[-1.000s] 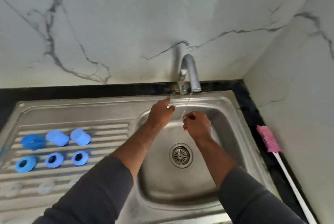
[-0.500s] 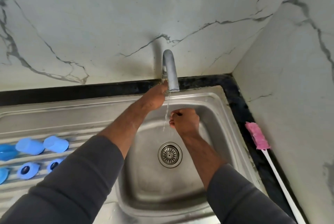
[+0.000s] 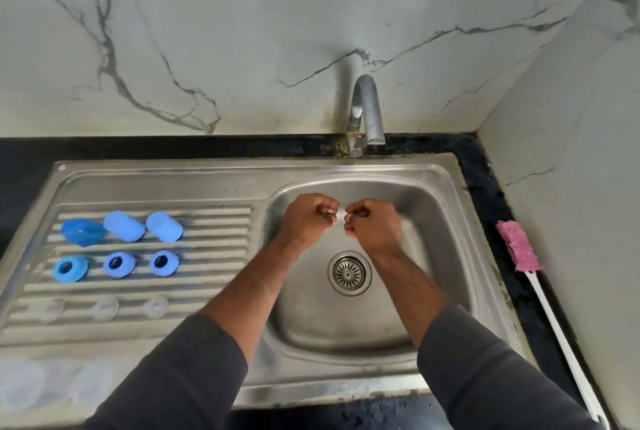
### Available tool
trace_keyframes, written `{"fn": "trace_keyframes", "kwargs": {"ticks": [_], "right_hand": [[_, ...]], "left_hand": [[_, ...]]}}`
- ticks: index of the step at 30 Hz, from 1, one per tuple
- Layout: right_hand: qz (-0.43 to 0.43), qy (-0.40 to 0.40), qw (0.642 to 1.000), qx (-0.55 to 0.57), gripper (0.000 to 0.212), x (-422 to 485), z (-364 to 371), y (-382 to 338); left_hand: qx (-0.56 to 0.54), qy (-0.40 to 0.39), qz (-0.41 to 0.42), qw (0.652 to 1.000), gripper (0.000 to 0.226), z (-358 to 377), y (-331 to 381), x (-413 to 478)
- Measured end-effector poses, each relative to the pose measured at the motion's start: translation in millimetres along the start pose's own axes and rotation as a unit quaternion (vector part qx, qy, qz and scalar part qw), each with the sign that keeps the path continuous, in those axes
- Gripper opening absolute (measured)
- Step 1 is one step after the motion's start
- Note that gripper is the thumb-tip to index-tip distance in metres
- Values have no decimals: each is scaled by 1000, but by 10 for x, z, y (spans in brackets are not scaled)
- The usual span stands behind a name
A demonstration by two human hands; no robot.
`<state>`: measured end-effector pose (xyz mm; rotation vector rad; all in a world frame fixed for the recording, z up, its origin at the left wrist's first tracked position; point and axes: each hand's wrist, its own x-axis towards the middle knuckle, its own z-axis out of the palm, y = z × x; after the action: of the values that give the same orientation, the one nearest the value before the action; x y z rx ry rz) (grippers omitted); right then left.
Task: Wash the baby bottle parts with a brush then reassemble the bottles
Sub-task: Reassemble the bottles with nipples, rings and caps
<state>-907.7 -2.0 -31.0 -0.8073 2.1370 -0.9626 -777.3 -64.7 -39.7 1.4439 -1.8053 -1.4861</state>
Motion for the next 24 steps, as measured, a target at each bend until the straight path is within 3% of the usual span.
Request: {"fn": "trace_keyframes", "kwargs": {"ticks": [3,8,12,15,24], "right_hand": [[-13,11,1000,11,27,-155,21,7],[-149,83,984,-44,12,-669,139,141],[-157,18,983,-93,11,-1007,271,290],[-193,30,976,-92,14,-1245,316,282],[-259,-73,958,-101,11,-1802,533,263]], "left_hand": [[-7,10,14,1000,28,-42,28,-160],[29,19,34,999,31,-230,-71,-663],[102,3,43,994,32,-372,-156,-1094],[120,-4,52,991,30,-456,-211,-1446],[139,88,-4,986,28,-619,-500,-2417]]}}
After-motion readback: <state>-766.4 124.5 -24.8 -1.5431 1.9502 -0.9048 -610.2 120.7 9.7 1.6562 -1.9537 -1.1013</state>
